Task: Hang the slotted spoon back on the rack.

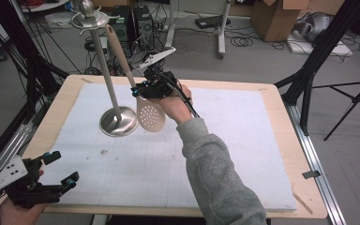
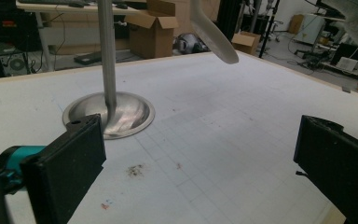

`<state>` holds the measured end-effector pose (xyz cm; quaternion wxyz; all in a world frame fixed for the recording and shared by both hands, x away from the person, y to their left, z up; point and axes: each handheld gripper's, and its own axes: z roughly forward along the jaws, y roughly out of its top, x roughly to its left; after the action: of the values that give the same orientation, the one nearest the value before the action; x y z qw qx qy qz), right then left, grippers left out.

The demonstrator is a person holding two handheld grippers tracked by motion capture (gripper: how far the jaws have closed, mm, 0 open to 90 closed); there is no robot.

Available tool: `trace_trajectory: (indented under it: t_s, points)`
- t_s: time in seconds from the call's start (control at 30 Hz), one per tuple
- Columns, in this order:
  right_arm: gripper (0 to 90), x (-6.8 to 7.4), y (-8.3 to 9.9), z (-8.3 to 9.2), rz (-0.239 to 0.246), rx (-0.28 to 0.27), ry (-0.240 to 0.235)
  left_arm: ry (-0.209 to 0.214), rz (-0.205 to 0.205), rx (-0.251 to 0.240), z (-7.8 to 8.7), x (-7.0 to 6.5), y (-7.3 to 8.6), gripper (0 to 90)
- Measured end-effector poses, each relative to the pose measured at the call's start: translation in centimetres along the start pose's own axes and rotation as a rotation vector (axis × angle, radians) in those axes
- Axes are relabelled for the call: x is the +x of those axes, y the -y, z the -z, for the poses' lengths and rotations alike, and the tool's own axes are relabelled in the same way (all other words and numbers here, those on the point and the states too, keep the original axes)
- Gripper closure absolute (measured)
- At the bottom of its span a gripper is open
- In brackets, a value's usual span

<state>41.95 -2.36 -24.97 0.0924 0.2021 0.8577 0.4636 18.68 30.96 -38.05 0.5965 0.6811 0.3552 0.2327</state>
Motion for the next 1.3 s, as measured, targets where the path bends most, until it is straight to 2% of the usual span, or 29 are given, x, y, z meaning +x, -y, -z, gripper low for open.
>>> trace_trajectory:
  t_s: [0.63,0.87,0.9,0.97,1.1,1.3]
  points:
    - [78.4,0.0,-0.5,-2.7,-0.005,-0.036,-0.015,-0.008,0.007,-0.002,0.5,0.0,0.2,2.5]
    - [76.9,0.1,-0.5,-3.1,-0.007,-0.044,-0.024,-0.007,0.013,0.002,0.6,-0.1,0.2,2.5]
    - [74.8,0.2,-0.5,-3.1,-0.005,-0.044,-0.019,-0.007,0.013,0.002,0.6,-0.1,0.2,2.5]
    - [63.8,0.3,-0.5,-2.9,-0.005,-0.054,-0.019,-0.008,0.013,0.001,0.6,0.0,0.2,2.5]
    - [49.4,0.7,-0.3,-2.2,0.020,-0.068,-0.007,-0.019,0.006,-0.001,0.6,0.1,0.2,2.5]
    - [27.1,0.3,1.4,-0.4,0.012,-0.101,0.000,-0.024,0.006,-0.019,0.6,0.3,0.0,2.5]
